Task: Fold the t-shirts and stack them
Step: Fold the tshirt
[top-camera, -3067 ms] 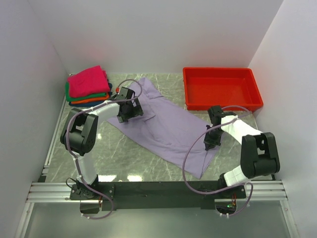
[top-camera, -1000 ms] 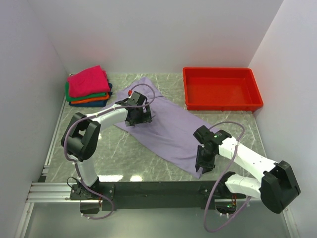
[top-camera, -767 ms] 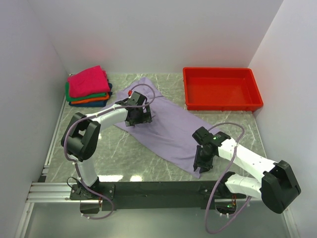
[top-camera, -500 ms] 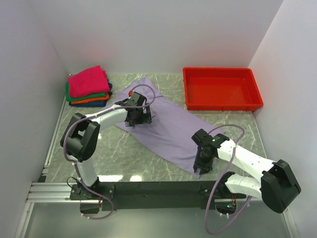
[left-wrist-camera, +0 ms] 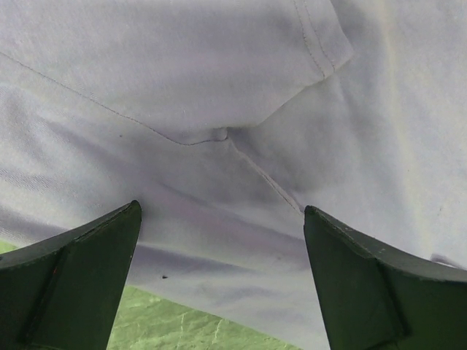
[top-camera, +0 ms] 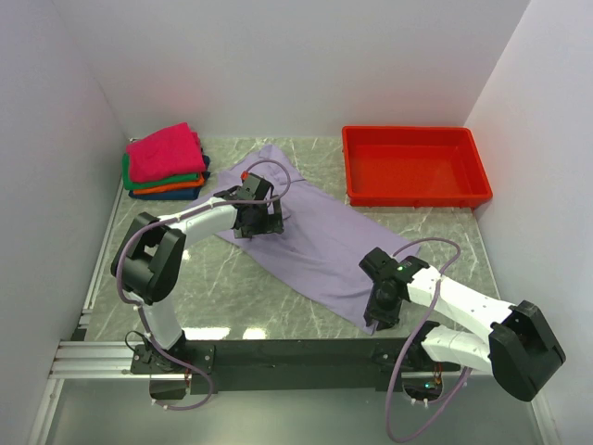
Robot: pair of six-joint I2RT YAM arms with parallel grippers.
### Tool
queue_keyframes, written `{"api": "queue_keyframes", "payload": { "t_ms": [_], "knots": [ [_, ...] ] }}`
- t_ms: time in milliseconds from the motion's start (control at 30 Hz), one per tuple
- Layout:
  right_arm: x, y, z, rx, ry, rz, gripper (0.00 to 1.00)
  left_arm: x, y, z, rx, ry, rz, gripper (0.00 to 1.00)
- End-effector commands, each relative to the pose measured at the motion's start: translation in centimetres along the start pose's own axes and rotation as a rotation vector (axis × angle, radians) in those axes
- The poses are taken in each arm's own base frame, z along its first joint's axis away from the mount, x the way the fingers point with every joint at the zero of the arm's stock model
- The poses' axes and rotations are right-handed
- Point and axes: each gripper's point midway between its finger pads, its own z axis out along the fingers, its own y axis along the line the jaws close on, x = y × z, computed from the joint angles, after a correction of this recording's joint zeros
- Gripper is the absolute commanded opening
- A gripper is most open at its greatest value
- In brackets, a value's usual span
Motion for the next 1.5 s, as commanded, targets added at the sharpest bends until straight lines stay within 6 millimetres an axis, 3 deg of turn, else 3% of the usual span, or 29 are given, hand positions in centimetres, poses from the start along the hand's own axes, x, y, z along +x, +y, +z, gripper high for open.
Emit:
{"api": "queue_keyframes", "payload": {
  "t_ms": [0,367,500,567,833,1067,1333,1467],
  "knots": [
    [-0.9,0.6,0.1,-0.019,-0.05,0.015,0.38,-1.5,-1.1,-1.6,0.053,-0.059,0.01,0.99],
    [-1.1,1.5,0.9,-0.014,-0.028,-0.021,0.3,-1.8,-0.3,-1.4,0.04,-0.062,0.008,0.99],
    [-0.9,1.3,0.2,-0.011,-0.026,-0.021,0.06,-2.3,0.1,-1.0,0.035,-0.062,0.01,0.99],
    [-0.6,1.2,-0.1,-0.011,-0.021,-0.018,0.0,-2.5,0.3,-0.5,0.028,-0.061,0.009,0.99],
    [1.7,0.7,-0.9,-0.004,0.02,-0.036,0.0,-4.6,0.5,1.3,0.037,-0.08,-0.032,0.99],
    [2.5,0.9,-0.8,0.024,0.032,-0.054,0.0,-4.9,-0.3,2.3,0.076,-0.079,-0.063,0.99],
    [2.8,1.2,-0.8,0.028,0.031,-0.06,0.01,-5.7,-1.4,0.6,0.125,-0.106,-0.098,0.99],
    [2.7,1.3,-1.0,0.03,0.025,-0.06,0.12,-5.8,-1.5,1.0,0.114,-0.102,-0.063,0.99]
  ]
}}
